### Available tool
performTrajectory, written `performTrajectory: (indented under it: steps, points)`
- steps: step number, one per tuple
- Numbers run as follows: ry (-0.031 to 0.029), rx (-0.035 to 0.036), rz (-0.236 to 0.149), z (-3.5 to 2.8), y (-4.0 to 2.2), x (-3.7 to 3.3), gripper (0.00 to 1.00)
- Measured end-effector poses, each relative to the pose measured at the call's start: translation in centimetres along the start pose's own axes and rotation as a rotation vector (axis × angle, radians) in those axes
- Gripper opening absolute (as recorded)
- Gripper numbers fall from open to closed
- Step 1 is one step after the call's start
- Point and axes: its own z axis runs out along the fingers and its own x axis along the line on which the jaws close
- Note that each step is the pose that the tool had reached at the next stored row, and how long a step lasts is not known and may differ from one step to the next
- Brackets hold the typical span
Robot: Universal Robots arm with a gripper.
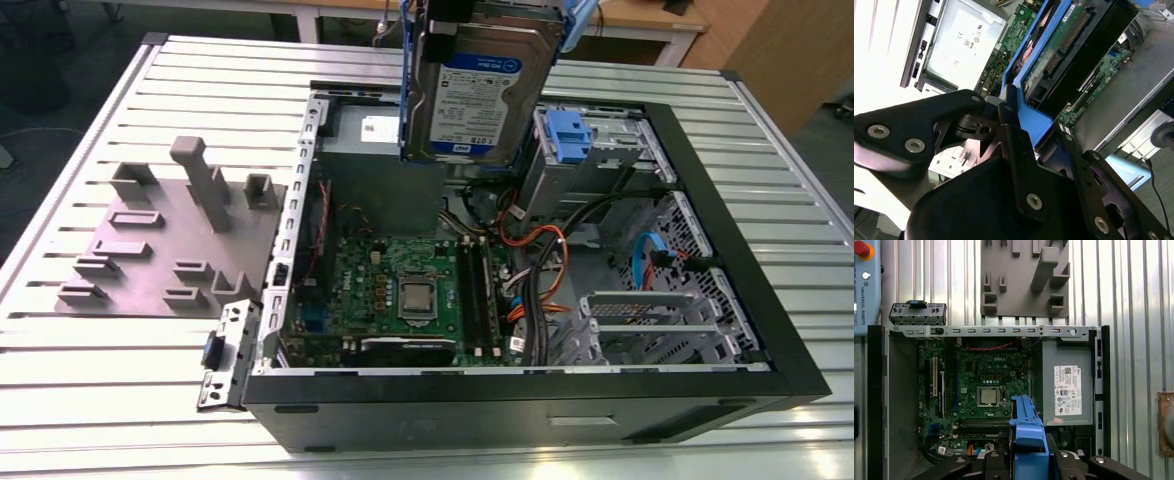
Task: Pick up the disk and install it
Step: 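Insert the disk into the insertion slot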
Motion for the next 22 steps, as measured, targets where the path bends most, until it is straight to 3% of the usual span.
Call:
performTrajectory:
  steps: [3, 6, 12, 22]
  points:
    - [0.0001, 0.0002, 0.0, 0.0, 0.0, 0.0, 0.36]
    - [-0.0002, 0.0075, 0.0, 0.0, 0.0, -0.01, 0.36]
    - [-0.0004, 0.0092, 0.0, 0.0, 0.02, 0.09, 0.36]
    - [-0.0004, 0.0093, 0.0, -0.07, -0.04, 1.72, 0.36]
